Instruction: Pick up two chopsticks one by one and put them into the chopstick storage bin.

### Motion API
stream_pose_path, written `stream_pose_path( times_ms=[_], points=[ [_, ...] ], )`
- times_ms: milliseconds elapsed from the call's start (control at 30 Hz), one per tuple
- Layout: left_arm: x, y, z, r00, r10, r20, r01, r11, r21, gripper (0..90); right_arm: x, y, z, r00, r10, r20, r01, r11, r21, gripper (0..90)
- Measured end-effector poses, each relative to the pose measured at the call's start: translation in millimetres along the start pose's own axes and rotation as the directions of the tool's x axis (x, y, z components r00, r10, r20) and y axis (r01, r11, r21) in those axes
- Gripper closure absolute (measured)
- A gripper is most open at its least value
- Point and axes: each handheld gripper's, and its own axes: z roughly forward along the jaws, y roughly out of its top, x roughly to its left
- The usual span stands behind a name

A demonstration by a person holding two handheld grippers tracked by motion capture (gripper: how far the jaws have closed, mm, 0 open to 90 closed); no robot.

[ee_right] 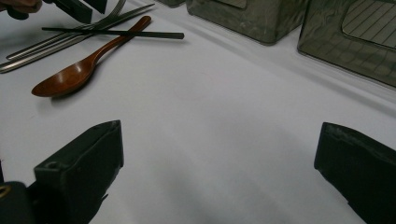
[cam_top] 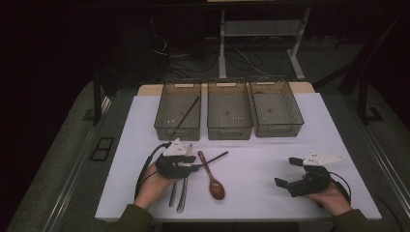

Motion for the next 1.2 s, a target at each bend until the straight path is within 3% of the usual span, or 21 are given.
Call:
stream_pose_path(
  times_ms=[400,867,1200],
  points=[
    [0.0,-3.0,13.2,0.9998,0.019,0.004,-0.019,0.997,0.075,69.1,0.2,0.1,-0.1,1.0,-0.002,-0.001,0.002,1.0,-0.001,0.8],
    [0.2,-5.2,16.0,0.9999,0.016,-0.004,-0.015,0.9973,0.072,81.8,0.0,0.1,0.0,1.0,-0.002,-0.001,0.002,1.0,0.0,0.8],
    [-0.4,-5.3,16.4,0.9999,0.014,0.0,-0.014,0.9975,0.069,84.2,0.0,0.1,0.0,1.0,0.0,-0.001,0.0,1.0,0.001,0.8]
  ],
)
